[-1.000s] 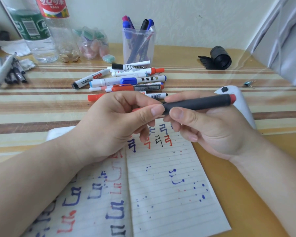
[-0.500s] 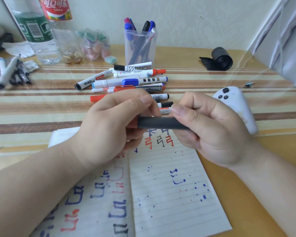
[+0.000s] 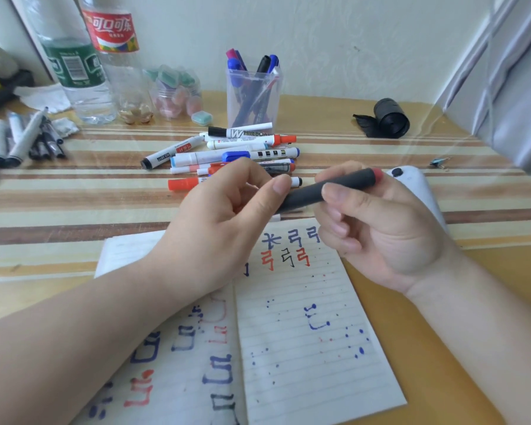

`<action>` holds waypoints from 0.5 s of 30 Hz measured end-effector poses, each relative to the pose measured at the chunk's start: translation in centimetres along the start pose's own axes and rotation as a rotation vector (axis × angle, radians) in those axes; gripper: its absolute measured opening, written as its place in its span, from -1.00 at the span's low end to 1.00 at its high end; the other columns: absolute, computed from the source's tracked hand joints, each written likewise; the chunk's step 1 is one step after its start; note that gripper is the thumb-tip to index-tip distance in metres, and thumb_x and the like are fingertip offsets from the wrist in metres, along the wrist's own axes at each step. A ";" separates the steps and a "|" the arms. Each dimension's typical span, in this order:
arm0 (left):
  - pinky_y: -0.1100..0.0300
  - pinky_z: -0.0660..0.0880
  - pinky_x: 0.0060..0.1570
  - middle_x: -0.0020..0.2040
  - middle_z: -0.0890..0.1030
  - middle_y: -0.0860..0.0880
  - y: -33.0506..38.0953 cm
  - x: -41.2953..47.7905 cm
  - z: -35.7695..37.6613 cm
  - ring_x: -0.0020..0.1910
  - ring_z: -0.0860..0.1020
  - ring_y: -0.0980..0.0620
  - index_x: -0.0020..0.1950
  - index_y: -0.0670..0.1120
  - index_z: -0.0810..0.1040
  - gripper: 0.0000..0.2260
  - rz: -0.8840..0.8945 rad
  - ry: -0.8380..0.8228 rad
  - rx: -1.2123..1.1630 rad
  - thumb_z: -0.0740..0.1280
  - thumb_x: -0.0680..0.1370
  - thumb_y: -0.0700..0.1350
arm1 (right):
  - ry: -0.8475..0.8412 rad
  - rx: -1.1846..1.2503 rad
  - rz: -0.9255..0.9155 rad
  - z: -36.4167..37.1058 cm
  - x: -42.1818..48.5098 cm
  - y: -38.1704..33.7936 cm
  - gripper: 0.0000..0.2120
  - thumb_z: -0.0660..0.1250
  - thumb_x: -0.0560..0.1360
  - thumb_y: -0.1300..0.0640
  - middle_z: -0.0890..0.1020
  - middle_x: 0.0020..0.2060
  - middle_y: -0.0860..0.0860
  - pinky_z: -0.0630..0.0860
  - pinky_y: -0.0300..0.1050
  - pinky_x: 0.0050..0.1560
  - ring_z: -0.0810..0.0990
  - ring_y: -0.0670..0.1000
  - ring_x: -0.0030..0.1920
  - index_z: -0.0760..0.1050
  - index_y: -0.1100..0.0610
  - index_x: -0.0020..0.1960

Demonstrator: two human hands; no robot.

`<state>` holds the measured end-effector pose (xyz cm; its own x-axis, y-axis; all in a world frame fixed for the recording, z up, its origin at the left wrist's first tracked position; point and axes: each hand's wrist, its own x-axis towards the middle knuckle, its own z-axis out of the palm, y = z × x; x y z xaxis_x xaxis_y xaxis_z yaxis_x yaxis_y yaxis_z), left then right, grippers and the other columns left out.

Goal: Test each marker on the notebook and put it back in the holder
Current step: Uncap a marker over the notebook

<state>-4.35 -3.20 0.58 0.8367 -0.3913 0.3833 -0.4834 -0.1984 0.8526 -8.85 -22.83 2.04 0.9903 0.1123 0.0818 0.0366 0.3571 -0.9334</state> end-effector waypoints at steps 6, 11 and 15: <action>0.17 0.39 -0.27 -0.24 0.46 -0.13 -1.3 0.4 -0.8 -0.28 0.44 -0.07 0.01 -0.09 0.47 -0.48 -0.054 0.126 -0.143 0.04 0.59 0.35 | 0.147 -0.247 -0.081 1.6 -1.2 -2.0 -0.82 0.47 0.45 0.22 0.53 -0.35 0.07 0.38 -0.20 -0.41 0.46 0.01 -0.31 0.64 0.21 0.05; 0.10 0.36 -0.32 -0.36 0.49 0.01 -1.6 0.5 -0.9 -0.38 0.44 -0.02 -0.07 -0.05 0.55 -0.48 -0.041 0.253 -0.228 0.01 0.61 0.32 | 0.192 -0.595 -0.238 3.1 -1.4 -5.2 -0.91 0.49 0.49 0.06 0.58 -0.32 0.04 0.43 -0.16 -0.37 0.48 0.09 -0.34 0.68 0.06 -0.04; -0.05 0.38 -0.30 -0.41 0.44 0.04 -1.5 0.5 -1.0 -0.37 0.41 -0.04 -0.17 -0.03 0.53 -0.51 -0.055 0.280 -0.273 0.07 0.62 0.31 | 0.268 -0.764 -0.299 4.2 0.7 -6.4 -0.86 0.49 0.50 0.03 0.67 -0.32 0.03 0.46 -0.23 -0.41 0.53 0.01 -0.45 0.64 0.10 -0.06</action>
<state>-2.95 -2.17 -0.17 0.9154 -0.1194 0.3844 -0.3813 0.0487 0.9231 -8.95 -21.19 9.53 0.9192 -0.1441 0.3665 0.2860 -0.3954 -0.8728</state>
